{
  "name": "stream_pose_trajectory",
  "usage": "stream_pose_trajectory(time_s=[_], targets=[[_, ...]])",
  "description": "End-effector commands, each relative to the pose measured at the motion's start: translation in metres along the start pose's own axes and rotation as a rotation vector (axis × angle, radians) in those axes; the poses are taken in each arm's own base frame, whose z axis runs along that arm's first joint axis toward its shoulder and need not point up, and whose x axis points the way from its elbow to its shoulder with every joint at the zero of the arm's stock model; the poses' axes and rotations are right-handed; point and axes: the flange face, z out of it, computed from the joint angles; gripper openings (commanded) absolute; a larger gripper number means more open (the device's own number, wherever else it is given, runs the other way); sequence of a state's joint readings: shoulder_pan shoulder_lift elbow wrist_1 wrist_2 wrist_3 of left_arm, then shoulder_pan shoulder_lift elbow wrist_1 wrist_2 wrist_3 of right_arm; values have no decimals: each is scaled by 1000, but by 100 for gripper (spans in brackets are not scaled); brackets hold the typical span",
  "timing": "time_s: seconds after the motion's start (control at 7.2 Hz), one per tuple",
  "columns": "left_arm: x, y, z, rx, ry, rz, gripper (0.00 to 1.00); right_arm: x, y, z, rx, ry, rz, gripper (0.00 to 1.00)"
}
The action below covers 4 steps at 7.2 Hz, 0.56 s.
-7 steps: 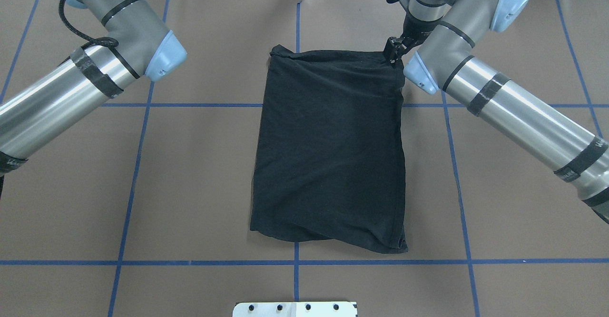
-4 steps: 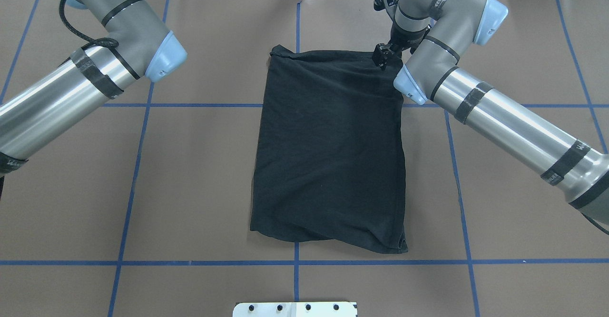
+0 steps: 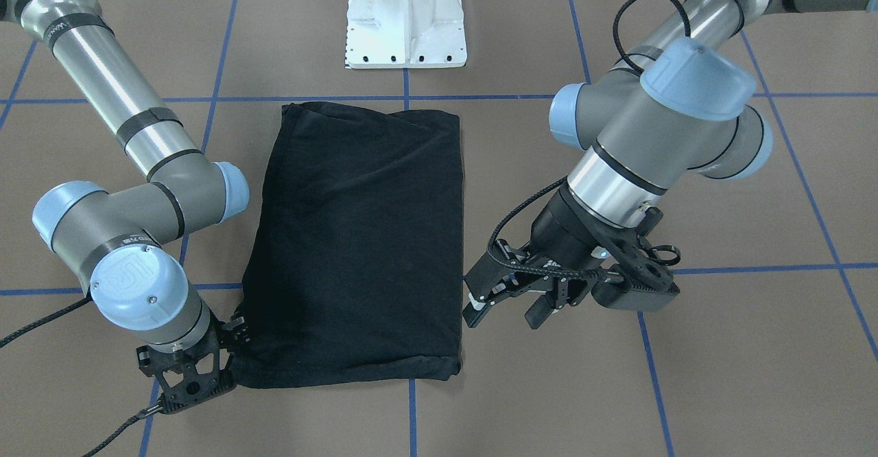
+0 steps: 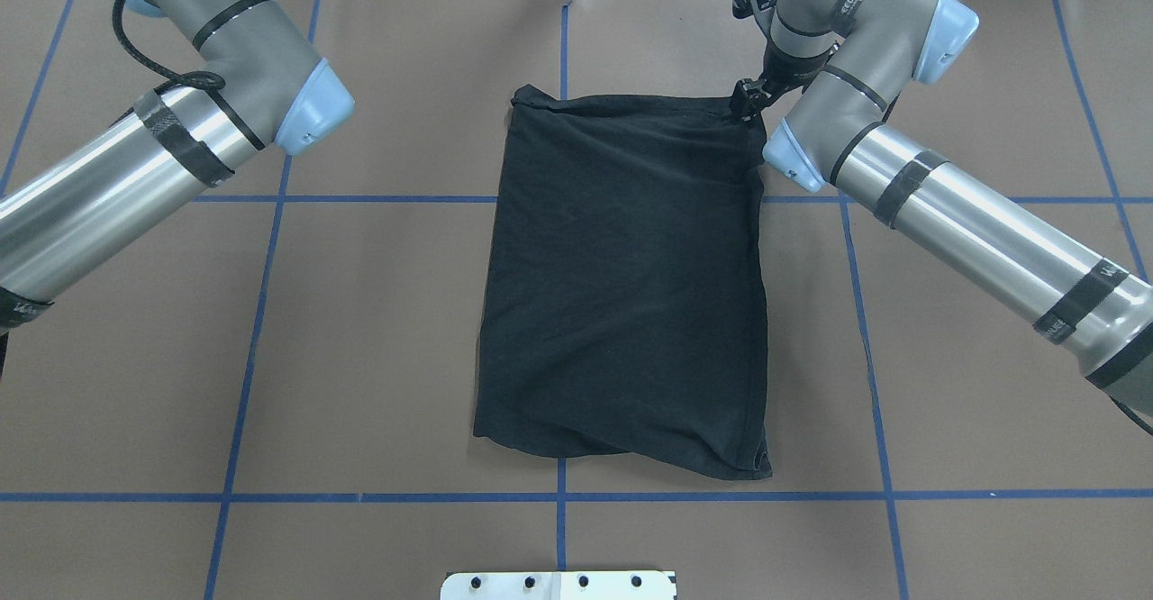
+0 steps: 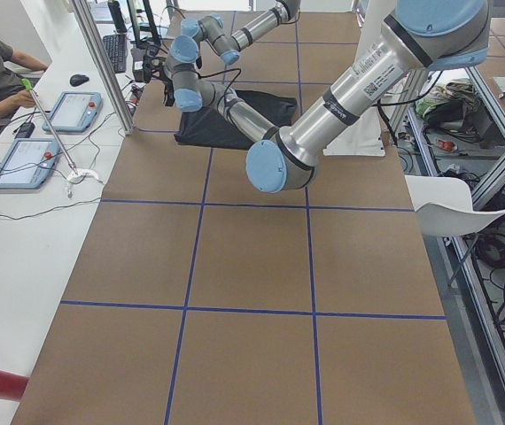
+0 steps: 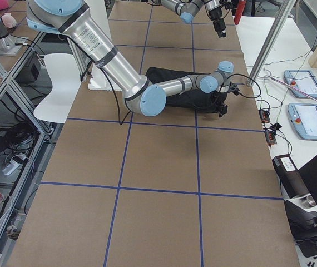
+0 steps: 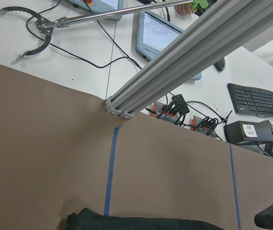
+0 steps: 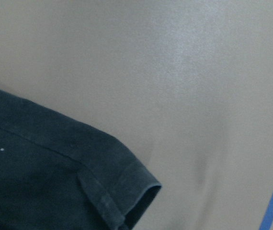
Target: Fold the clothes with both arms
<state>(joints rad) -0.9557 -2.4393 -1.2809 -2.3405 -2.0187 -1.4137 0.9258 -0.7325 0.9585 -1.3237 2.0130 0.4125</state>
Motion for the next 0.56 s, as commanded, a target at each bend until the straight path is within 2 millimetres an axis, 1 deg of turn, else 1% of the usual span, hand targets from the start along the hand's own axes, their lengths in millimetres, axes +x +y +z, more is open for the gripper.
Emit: stream_pose_trajectory(time_s=[0.0, 0.14, 0.42], targets=[[1, 1, 0, -1, 2, 2, 100, 17, 2, 11, -23, 15, 21, 100], [1, 0, 0, 0, 1, 3, 100, 22, 3, 12, -25, 17, 29, 100], [2, 1, 0, -1, 3, 4, 100, 27, 2, 7, -26, 8, 42, 100]])
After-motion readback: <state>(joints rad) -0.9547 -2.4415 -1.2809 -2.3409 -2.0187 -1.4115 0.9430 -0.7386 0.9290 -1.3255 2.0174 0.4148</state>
